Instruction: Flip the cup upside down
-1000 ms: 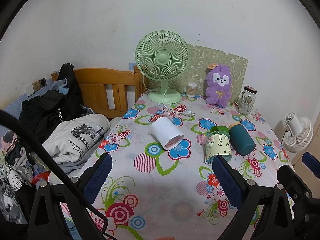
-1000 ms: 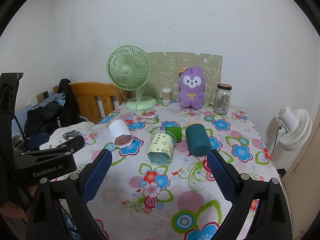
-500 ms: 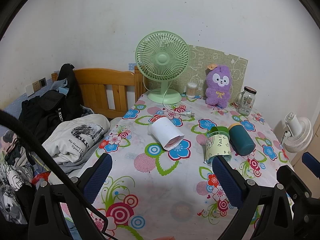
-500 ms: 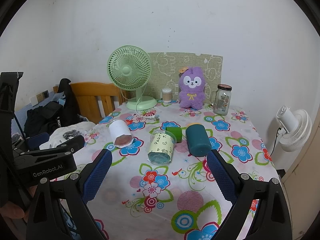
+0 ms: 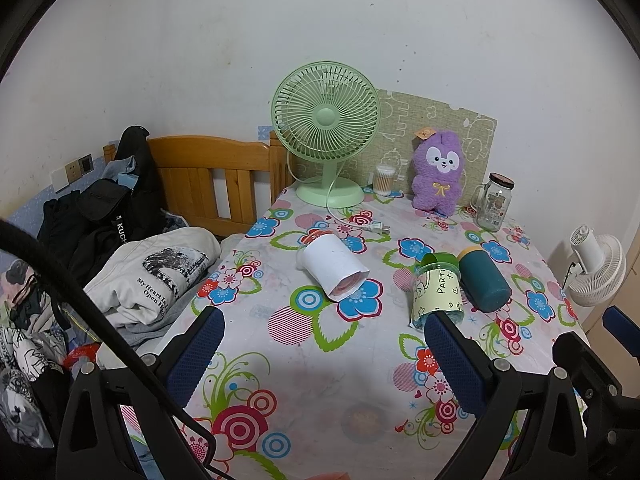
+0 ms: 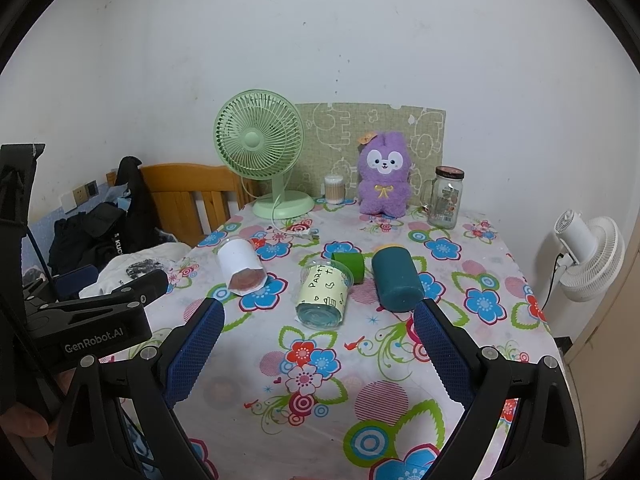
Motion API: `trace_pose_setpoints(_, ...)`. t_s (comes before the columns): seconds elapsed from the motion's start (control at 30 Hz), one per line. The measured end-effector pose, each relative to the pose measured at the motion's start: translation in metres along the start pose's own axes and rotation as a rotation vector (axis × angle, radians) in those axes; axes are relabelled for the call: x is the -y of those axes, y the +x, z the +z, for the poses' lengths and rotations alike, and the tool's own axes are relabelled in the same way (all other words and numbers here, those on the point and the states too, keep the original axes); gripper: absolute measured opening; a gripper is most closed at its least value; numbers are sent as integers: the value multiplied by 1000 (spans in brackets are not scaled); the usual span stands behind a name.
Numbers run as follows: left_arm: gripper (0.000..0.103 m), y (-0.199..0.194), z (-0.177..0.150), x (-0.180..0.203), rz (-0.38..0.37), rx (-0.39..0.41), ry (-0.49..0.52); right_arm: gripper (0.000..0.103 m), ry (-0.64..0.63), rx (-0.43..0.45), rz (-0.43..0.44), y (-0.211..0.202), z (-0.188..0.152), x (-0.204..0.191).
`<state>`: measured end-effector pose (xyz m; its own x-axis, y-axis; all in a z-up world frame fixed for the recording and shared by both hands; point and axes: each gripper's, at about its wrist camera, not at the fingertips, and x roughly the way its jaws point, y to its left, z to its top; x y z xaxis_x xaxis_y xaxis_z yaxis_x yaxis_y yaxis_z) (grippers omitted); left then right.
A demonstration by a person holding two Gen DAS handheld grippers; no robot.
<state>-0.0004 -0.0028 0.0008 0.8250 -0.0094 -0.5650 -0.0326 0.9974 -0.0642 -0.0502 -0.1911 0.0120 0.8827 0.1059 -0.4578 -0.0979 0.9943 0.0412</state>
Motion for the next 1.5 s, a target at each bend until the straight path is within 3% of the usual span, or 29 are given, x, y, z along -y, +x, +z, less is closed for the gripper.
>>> trace_pose_setpoints(0.23, 101, -1, 0, 7, 3, -8, -3, 97, 2, -6, 6, 3, -2, 0)
trace_pose_setpoints(0.8, 101, 28, -1, -19, 22, -54, -34, 97, 10, -65, 44, 34, 4, -4)
trace_pose_setpoints(1.2, 101, 89, 9, -39, 54, -125, -25, 97, -29, -120, 69, 95, 32, -20)
trace_pose_setpoints(1.5, 101, 144, 18, -46, 69, -199, -2, 97, -118, -208, 119, 170, 56, -40)
